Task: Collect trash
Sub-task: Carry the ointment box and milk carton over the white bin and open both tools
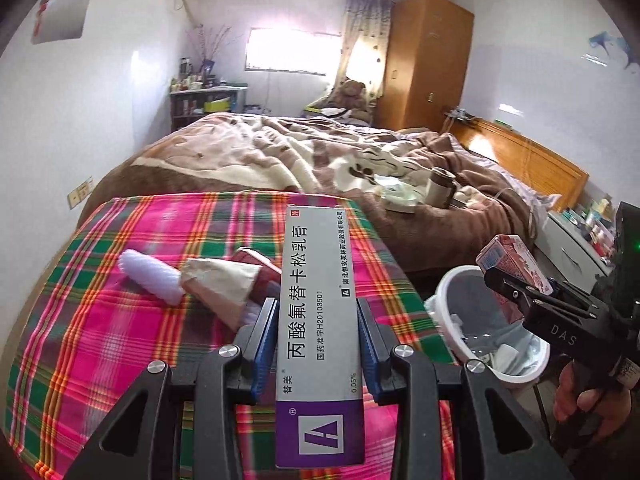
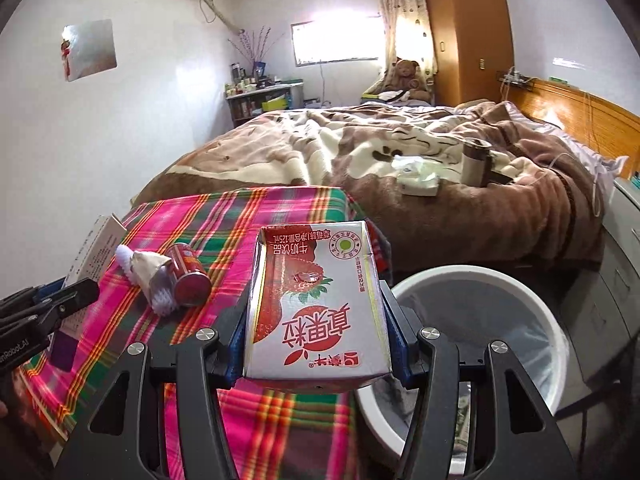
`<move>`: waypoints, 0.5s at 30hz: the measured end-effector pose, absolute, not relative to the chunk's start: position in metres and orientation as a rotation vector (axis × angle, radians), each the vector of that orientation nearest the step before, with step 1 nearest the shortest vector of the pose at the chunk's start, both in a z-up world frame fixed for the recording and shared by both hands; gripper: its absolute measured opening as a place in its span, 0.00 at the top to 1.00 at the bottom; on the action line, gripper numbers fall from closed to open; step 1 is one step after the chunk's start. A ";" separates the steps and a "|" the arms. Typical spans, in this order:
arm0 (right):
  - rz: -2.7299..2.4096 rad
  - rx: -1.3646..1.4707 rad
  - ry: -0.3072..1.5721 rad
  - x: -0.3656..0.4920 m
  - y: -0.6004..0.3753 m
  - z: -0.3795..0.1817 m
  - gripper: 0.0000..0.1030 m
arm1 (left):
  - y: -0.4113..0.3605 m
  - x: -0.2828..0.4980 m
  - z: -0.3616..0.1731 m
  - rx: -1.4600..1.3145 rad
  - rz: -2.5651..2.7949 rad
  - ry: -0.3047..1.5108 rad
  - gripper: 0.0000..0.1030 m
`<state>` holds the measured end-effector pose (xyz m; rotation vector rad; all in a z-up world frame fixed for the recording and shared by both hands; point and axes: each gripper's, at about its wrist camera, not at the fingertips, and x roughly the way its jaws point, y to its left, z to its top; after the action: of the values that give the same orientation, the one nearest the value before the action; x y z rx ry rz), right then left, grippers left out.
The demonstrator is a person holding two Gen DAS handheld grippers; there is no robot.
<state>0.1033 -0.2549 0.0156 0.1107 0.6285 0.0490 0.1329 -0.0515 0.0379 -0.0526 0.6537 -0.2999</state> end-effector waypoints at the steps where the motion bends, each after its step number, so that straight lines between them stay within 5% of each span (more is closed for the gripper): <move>1: 0.041 0.116 0.625 0.100 -0.260 0.017 0.45 | -0.059 0.132 0.039 -0.045 -0.315 0.652 0.64; 15: -0.132 0.165 0.624 0.074 -0.315 0.010 0.45 | -0.144 0.130 0.036 0.016 -0.494 0.659 0.64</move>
<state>0.0737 -0.3153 0.0100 0.1648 0.6243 -0.1318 0.1303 -0.1440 0.0364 0.0163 0.6590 -0.4945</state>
